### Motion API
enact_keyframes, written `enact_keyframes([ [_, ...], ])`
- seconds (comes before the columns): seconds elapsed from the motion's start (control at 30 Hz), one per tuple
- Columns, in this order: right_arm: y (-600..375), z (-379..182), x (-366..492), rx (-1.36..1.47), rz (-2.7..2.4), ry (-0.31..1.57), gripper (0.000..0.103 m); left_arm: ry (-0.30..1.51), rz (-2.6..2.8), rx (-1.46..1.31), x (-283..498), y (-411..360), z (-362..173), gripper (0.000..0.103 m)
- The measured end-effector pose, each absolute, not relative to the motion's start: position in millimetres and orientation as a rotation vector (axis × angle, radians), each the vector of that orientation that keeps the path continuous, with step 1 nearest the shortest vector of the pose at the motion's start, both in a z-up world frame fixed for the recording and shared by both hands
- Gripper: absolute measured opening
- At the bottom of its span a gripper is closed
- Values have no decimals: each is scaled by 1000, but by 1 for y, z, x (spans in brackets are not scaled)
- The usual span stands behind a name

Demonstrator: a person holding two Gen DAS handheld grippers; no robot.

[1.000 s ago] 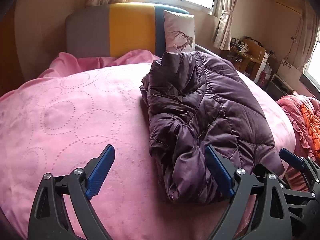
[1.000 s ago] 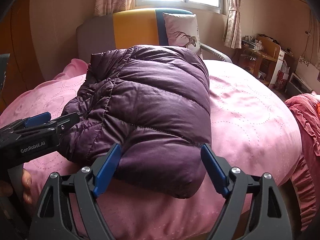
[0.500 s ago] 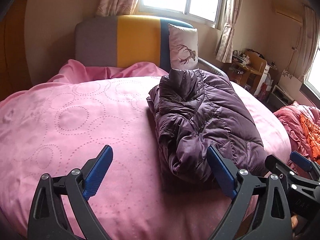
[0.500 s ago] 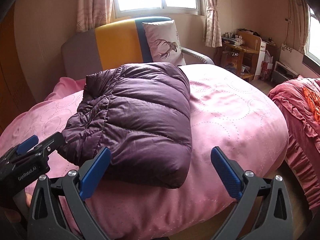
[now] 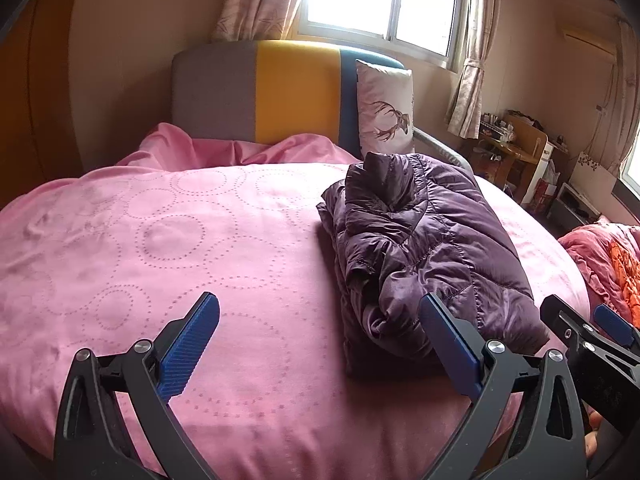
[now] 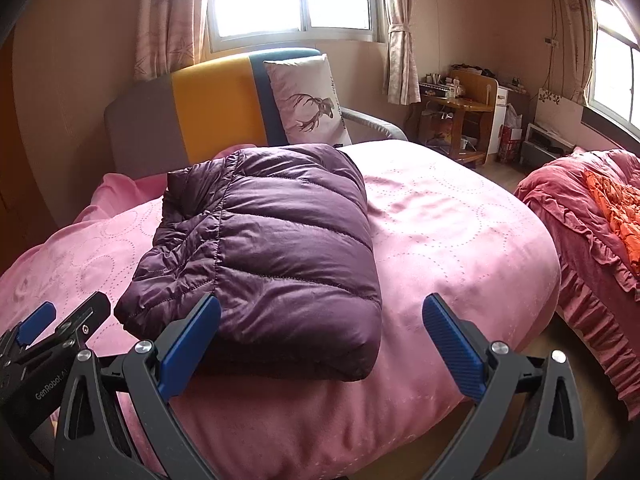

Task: Fold large clothes

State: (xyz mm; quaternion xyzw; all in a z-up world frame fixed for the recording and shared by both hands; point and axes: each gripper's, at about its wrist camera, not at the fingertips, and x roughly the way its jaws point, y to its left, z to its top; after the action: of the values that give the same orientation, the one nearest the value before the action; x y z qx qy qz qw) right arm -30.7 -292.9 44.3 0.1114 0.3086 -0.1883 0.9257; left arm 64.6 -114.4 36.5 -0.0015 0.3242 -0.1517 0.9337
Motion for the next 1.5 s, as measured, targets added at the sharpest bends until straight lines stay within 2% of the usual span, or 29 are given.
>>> enact_keyframes([
  [0.7,-285,36,-29,178,-372,643,101,613,-279,36,51,-119,43,99],
  [1.5,-284,35,-30,179,-379,651,101,637,-267,5,53,-110,39,99],
])
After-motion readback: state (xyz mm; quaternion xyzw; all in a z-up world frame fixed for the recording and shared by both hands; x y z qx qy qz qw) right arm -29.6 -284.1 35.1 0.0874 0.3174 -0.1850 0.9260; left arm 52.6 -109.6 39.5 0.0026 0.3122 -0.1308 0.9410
